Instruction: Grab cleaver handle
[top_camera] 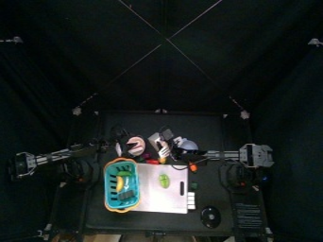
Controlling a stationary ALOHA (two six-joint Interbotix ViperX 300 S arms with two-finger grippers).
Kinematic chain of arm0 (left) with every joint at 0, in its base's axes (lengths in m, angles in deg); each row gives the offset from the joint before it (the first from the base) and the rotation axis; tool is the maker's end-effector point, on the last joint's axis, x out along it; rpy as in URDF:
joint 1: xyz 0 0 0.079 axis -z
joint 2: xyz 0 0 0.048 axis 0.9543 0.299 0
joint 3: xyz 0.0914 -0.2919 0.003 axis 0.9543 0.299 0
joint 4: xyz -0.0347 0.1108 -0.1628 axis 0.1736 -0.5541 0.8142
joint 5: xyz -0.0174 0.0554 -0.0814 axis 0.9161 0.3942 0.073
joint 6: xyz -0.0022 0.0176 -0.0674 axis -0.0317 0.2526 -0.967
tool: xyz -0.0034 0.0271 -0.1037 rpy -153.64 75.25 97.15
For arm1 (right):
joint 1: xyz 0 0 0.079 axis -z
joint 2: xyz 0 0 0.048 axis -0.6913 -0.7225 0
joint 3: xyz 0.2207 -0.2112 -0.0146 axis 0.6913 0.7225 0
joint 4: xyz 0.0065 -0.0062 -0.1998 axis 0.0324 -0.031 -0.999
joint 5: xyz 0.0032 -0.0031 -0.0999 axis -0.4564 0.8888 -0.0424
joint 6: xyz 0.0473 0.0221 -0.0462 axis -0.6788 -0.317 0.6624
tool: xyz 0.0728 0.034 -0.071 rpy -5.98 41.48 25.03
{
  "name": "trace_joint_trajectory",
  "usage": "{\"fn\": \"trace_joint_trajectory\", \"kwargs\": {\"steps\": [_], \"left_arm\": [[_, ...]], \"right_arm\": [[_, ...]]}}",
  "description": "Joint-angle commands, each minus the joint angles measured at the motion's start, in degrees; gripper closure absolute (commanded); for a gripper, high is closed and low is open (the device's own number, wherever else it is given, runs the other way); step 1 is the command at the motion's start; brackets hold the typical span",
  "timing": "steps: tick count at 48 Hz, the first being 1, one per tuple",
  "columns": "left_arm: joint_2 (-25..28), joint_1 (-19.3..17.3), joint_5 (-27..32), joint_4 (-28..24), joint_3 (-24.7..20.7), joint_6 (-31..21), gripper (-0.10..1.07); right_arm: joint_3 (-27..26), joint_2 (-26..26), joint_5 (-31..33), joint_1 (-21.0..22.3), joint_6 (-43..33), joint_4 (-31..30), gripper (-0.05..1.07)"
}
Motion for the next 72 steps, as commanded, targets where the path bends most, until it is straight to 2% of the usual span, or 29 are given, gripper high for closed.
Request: {"fn": "trace_joint_trajectory", "kwargs": {"steps": [1, 56, 62, 72], "left_arm": [[-0.1, -0.3, -0.3, 0.4, -0.7, 0.0, 0.06], [-0.1, -0.4, 0.0, 0.6, -0.3, 0.0, 0.06], [0.0, -0.3, 0.0, 0.6, -0.3, 0.0, 0.06], [-0.1, -0.3, 0.0, 0.5, -0.2, 0.0, 0.06]], "right_arm": [[-1.9, 0.5, 0.0, 0.0, 0.1, -0.4, 0.17], [-4.4, -2.1, 1.1, 0.5, 0.2, -0.8, 0.19], [-4.5, -2.1, 1.1, 0.4, 0.2, -0.8, 0.25], [-4.7, -2.2, 2.1, 0.5, 0.0, -0.5, 0.43]]}}
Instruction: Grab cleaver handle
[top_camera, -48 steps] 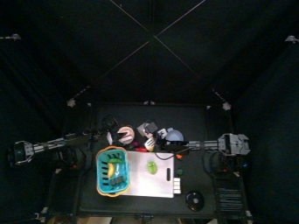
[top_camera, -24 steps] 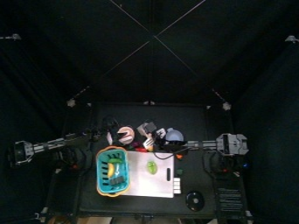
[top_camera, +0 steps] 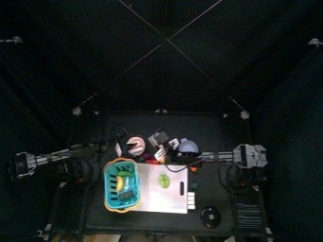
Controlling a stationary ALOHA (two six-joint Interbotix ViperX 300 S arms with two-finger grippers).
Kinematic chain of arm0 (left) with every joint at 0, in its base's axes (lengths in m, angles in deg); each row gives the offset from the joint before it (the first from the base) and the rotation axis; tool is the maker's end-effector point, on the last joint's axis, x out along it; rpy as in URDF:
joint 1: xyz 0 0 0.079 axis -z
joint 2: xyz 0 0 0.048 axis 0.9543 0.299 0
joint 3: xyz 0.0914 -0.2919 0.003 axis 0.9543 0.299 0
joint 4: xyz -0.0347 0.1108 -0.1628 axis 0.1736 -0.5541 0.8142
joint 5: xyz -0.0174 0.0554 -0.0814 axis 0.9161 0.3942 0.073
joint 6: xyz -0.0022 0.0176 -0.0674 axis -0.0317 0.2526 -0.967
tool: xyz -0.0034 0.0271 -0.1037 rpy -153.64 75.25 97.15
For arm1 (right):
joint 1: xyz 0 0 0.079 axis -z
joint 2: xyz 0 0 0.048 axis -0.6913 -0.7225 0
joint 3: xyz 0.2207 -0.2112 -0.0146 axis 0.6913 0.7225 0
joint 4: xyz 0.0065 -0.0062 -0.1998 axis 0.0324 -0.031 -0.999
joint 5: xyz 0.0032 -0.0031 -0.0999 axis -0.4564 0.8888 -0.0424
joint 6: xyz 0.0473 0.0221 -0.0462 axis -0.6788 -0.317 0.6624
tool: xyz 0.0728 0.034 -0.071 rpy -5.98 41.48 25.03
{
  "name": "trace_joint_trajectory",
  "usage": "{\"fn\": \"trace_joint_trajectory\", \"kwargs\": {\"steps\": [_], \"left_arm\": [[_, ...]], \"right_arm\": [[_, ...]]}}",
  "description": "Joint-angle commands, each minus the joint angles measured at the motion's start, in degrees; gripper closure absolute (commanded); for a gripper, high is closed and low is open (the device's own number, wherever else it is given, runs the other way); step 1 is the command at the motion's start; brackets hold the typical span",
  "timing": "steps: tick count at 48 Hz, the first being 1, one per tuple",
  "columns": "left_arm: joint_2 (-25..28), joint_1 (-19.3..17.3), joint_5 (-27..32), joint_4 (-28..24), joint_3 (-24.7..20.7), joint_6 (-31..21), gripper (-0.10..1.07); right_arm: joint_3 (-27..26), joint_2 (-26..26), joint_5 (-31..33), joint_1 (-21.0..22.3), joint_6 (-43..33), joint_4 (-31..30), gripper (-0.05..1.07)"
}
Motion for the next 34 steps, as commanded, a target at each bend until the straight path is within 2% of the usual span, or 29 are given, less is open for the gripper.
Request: {"fn": "trace_joint_trajectory", "kwargs": {"steps": [1, 7, 34], "left_arm": [[-0.1, -0.1, -0.2, 0.0, -0.7, 0.0, 0.06], [-0.1, -0.1, -0.2, 0.0, -0.7, 0.0, 0.06], [-0.1, -0.1, 0.0, 0.0, -0.5, 0.0, 0.06]], "right_arm": [[-1.6, 1.0, 0.4, 0.2, -0.1, 0.0, 0.45], [-1.9, 1.0, 1.1, 0.3, -0.1, -0.1, 0.50], [-4.2, 1.6, 4.0, -1.0, 1.0, -0.4, 0.50]]}}
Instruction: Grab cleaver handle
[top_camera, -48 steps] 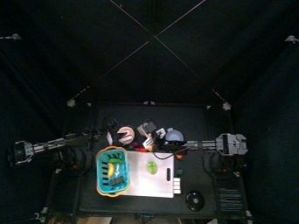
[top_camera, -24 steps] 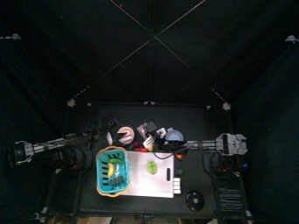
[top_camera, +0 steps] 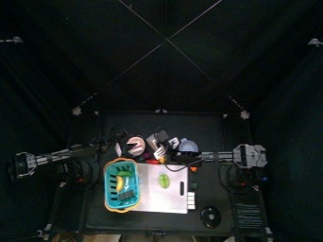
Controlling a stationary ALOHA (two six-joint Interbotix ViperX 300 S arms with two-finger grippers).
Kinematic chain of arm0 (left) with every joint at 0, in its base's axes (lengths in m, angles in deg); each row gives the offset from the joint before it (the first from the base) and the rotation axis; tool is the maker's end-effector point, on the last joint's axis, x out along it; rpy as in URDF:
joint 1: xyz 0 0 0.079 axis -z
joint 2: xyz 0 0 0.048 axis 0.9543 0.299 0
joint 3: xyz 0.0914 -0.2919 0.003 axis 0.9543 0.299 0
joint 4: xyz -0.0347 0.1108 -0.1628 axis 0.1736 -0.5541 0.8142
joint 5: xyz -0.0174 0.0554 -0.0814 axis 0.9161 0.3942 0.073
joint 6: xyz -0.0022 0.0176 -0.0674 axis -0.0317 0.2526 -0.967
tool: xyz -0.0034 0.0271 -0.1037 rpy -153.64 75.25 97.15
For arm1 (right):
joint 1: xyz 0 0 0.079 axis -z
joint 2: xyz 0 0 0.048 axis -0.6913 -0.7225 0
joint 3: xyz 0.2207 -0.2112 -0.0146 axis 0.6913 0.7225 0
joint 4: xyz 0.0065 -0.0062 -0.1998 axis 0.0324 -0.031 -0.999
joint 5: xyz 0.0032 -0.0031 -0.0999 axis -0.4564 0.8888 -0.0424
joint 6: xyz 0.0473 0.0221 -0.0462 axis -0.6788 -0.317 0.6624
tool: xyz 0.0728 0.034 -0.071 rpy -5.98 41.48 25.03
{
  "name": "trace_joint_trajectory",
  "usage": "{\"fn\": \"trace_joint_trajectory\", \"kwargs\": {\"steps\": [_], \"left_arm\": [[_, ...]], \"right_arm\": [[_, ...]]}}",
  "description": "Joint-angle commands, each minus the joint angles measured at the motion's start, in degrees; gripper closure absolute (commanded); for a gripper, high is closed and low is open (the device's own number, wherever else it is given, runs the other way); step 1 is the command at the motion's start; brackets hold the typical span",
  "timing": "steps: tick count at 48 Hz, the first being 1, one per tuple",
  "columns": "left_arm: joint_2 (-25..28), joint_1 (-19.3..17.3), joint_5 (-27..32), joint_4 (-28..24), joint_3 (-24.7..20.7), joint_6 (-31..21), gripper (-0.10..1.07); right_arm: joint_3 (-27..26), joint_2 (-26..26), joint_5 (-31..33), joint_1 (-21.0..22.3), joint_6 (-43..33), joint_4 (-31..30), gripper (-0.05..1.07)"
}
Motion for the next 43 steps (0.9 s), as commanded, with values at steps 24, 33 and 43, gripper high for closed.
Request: {"fn": "trace_joint_trajectory", "kwargs": {"steps": [24, 33, 43], "left_arm": [[-0.1, -0.2, -0.1, 0.1, -0.7, 0.0, 0.06], [-0.1, -0.1, -0.2, 0.1, -0.6, 0.0, 0.06], [-0.1, -0.2, -0.2, 0.4, -0.6, 0.0, 0.06]], "right_arm": [[-2.5, 5.2, 2.4, -2.8, 1.6, -0.4, 0.50], [-1.7, 7.8, 3.1, -3.7, 1.6, -1.0, 0.51], [0.0, 10.7, 4.9, -5.3, 1.5, -2.6, 0.51]]}}
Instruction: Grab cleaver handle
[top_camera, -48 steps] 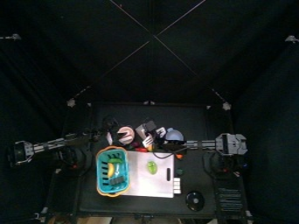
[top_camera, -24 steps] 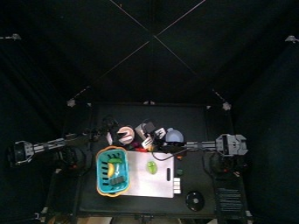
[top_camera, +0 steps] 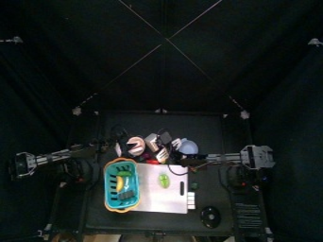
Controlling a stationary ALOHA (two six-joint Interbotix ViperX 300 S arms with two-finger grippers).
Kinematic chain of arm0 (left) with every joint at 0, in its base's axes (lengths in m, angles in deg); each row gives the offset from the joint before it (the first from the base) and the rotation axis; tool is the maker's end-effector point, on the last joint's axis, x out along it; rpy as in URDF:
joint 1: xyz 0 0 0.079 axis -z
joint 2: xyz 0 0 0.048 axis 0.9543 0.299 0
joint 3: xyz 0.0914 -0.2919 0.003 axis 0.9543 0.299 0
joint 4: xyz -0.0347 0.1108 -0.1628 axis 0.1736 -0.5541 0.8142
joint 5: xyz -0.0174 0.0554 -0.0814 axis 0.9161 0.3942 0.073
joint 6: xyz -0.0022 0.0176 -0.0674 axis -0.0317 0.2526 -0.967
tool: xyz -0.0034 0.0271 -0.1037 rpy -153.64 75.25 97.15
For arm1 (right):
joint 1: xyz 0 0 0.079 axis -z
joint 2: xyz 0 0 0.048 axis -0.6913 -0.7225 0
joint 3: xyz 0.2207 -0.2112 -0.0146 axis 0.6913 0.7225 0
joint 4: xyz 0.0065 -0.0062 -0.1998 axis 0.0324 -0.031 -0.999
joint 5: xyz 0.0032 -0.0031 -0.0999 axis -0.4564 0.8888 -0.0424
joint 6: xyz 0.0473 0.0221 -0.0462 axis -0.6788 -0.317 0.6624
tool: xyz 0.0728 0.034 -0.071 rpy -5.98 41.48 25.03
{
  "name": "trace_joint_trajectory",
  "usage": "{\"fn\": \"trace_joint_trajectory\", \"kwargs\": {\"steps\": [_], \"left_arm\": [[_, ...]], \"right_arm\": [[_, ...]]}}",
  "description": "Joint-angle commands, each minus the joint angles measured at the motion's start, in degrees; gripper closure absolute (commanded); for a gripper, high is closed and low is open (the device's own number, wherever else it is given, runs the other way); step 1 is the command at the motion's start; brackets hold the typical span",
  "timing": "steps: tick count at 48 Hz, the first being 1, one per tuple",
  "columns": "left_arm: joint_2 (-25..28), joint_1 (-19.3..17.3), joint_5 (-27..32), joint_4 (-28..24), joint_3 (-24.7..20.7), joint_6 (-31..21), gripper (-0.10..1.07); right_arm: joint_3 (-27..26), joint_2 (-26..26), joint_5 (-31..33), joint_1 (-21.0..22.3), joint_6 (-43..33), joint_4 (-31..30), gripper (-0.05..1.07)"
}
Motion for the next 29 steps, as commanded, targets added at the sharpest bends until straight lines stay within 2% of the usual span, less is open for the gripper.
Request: {"fn": "trace_joint_trajectory", "kwargs": {"steps": [1, 19, 29], "left_arm": [[-0.1, -0.2, -0.2, 0.4, -0.7, 0.0, 0.06], [-0.1, 0.0, -0.3, 0.7, -0.7, 0.1, 0.06], [-0.1, 0.4, -1.5, 0.7, -0.7, 0.1, 0.06]], "right_arm": [[-0.2, 3.4, 0.5, -0.5, 0.0, -0.9, 0.51], [0.9, 8.3, 2.3, -4.5, 0.0, -1.6, 0.51], [6.2, 14.9, 2.0, -8.9, -1.2, -3.6, 0.51]]}}
